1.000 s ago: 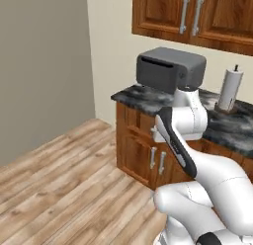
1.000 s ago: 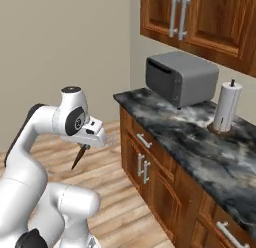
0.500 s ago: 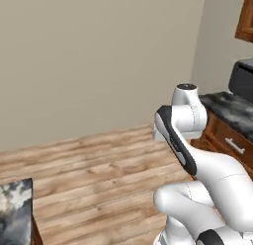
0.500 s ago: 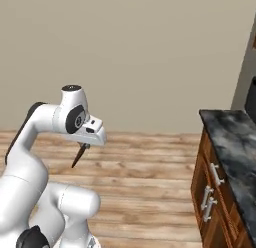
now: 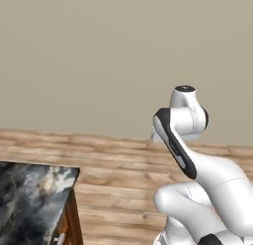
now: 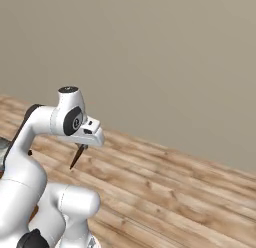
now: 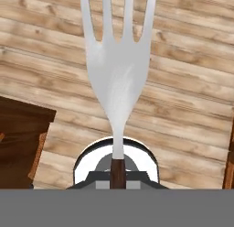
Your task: Take the fork and place it on the left side of the plate. Then take the spoon and place it on the right side of the plate. Make sure they're directly next to the plate.
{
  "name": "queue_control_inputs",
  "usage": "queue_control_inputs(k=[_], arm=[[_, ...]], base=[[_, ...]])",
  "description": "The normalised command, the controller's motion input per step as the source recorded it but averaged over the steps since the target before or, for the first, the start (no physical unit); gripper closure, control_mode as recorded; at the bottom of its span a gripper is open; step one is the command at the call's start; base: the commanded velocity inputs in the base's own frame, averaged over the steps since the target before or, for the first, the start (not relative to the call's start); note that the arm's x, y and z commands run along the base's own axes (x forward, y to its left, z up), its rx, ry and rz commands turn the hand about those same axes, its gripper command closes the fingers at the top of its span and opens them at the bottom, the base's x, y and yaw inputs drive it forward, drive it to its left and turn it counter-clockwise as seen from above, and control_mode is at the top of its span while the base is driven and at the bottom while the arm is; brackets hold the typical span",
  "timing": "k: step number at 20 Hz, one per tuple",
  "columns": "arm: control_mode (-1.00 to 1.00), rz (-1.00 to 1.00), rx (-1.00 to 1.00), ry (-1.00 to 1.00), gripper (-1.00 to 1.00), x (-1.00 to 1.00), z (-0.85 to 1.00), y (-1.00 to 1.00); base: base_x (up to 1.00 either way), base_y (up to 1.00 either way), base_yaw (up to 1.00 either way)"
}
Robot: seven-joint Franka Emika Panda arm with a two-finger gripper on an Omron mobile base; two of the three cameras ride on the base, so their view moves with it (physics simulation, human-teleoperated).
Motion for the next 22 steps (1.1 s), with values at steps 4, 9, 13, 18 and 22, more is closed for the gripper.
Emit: queue_control_inputs(k=[4, 9, 13, 18, 22], arm=[[1.00, 0.00, 0.00, 0.00, 1.00, 0.00, 0.00, 0.00], [1.00, 0.00, 0.00, 0.00, 1.00, 0.00, 0.00, 0.00], [1.00, 0.00, 0.00, 0.00, 1.00, 0.00, 0.00, 0.00], [1.00, 0.00, 0.00, 0.00, 1.00, 0.00, 0.00, 0.00], [1.00, 0.00, 0.00, 0.00, 1.00, 0.00, 0.00, 0.00]], base=[[1.00, -0.37, 0.41], [1.00, -0.14, 0.46], [1.00, -0.10, 0.62], [1.00, -0.14, 0.63], [1.00, -0.17, 0.57]])
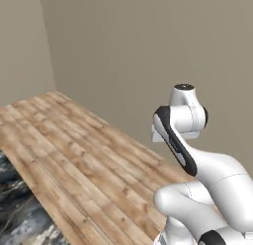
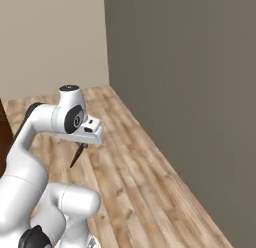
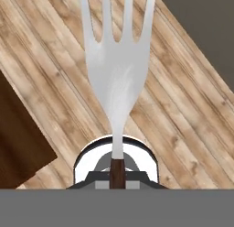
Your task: Take the fork and place it on the left side of the plate. Then take the spoon and place it on the right side of the plate. Make sure they're directly next to the plate.
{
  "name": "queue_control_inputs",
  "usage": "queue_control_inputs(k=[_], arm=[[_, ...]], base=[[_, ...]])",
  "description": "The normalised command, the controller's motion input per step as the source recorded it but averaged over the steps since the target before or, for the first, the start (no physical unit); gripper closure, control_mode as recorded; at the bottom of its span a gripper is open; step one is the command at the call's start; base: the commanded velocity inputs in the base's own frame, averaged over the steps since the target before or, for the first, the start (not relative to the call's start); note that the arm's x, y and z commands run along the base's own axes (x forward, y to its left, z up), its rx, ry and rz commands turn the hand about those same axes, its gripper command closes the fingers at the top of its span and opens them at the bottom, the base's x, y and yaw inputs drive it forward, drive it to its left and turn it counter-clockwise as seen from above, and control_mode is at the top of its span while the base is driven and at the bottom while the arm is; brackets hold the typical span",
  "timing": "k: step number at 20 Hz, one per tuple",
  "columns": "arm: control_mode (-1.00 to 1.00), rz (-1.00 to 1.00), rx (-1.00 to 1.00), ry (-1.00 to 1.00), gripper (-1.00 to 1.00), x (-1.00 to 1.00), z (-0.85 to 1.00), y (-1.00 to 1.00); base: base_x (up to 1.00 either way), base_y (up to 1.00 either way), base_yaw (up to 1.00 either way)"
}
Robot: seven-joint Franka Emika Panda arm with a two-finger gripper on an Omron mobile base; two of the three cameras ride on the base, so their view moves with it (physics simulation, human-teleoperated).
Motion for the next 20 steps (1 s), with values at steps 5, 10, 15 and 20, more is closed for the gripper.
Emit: queue_control_inputs(k=[5, 10, 15, 20], arm=[[1.00, 0.00, 0.00, 0.00, 1.00, 0.00, 0.00, 0.00], [1.00, 0.00, 0.00, 0.00, 1.00, 0.00, 0.00, 0.00], [1.00, 0.00, 0.00, 0.00, 1.00, 0.00, 0.00, 0.00], [1.00, 0.00, 0.00, 0.00, 1.00, 0.00, 0.00, 0.00]], base=[[1.00, -0.11, 0.52], [1.00, -0.13, 0.56], [1.00, -0.13, 0.48], [1.00, -0.11, 0.49]])
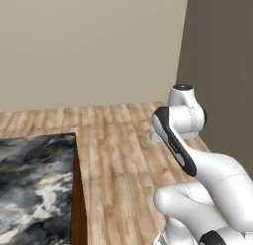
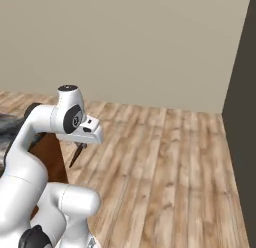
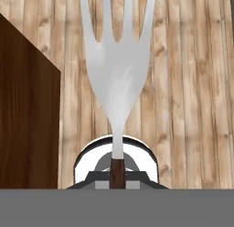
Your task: Take the fork and place it on the left side of the plate. Then take the spoon and place it on the right side of the plate. Make sure they're directly next to the plate.
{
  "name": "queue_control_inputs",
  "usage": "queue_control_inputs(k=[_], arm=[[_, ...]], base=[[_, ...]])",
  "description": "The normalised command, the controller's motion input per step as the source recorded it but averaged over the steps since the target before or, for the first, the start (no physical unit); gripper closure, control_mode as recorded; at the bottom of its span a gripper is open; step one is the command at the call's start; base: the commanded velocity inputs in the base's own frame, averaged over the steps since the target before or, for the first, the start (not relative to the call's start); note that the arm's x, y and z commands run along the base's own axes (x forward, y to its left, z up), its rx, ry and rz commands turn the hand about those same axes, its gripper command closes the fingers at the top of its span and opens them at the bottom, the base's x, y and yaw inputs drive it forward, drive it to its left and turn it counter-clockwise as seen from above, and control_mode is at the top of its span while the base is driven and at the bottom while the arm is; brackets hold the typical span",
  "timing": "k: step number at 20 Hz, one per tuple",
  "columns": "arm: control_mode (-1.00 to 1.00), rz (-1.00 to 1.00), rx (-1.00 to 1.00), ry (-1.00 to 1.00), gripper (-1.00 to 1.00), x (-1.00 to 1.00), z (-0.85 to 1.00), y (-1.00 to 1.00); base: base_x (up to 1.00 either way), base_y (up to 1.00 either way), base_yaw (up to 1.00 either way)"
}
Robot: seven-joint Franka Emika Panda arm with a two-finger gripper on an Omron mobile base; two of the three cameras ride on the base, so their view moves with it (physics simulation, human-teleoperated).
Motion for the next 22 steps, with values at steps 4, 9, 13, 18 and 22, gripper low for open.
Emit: queue_control_inputs(k=[4, 9, 13, 18, 22], arm=[[1.00, 0.00, 0.00, 0.00, 1.00, 0.00, 0.00, 0.00], [1.00, 0.00, 0.00, 0.00, 1.00, 0.00, 0.00, 0.00], [1.00, 0.00, 0.00, 0.00, 1.00, 0.00, 0.00, 0.00], [1.00, 0.00, 0.00, 0.00, 1.00, 0.00, 0.00, 0.00], [1.00, 0.00, 0.00, 0.00, 1.00, 0.00, 0.00, 0.00]], base=[[1.00, -0.25, 0.48], [1.00, -0.26, 0.50], [1.00, -0.60, 0.45], [1.00, -0.65, 0.44], [1.00, -0.60, 0.48]])
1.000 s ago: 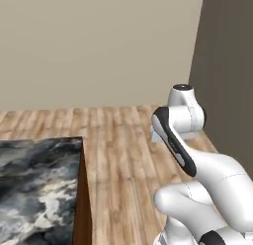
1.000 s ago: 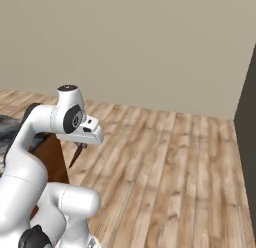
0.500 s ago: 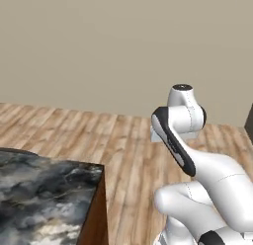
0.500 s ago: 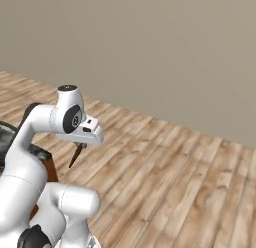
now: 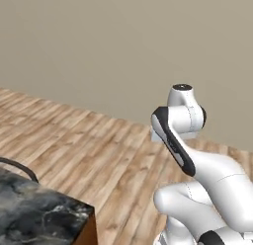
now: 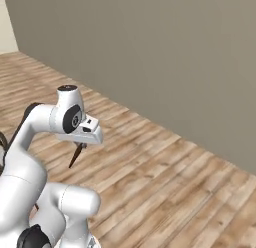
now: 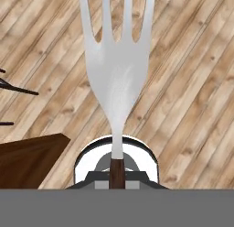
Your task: Take the fork and place it on the left side of the plate. Then take the spoon and place it on the right side of the plate. Make sure they're directly next to the plate.
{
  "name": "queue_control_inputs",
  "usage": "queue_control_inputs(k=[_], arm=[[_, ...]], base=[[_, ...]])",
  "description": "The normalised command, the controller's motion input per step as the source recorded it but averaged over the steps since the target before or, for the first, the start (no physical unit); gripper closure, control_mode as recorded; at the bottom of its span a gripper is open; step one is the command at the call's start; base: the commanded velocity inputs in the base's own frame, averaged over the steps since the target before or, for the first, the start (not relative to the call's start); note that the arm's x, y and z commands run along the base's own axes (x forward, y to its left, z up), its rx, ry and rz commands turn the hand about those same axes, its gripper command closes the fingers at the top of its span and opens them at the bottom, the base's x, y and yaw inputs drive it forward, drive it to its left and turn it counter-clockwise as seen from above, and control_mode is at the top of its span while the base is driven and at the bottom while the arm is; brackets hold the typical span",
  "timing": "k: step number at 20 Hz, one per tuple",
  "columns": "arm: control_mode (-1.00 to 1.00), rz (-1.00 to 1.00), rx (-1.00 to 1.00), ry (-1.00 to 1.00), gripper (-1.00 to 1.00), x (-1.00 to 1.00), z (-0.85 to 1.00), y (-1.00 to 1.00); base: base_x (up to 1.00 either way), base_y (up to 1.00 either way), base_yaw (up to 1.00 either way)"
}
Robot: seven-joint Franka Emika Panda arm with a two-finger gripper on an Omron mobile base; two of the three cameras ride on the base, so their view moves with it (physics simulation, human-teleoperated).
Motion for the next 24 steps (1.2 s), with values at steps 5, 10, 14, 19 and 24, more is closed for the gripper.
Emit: queue_control_inputs(k=[5, 10, 14, 19, 24], arm=[[1.00, 0.00, 0.00, 0.00, 1.00, 0.00, 0.00, 0.00], [1.00, 0.00, 0.00, 0.00, 1.00, 0.00, 0.00, 0.00], [1.00, 0.00, 0.00, 0.00, 1.00, 0.00, 0.00, 0.00], [1.00, 0.00, 0.00, 0.00, 1.00, 0.00, 0.00, 0.00], [1.00, 0.00, 0.00, 0.00, 1.00, 0.00, 0.00, 0.00]], base=[[1.00, -0.64, 0.47], [1.00, -0.48, 0.55], [1.00, -0.41, 0.59], [1.00, -0.46, 0.56], [1.00, -0.52, 0.48]])
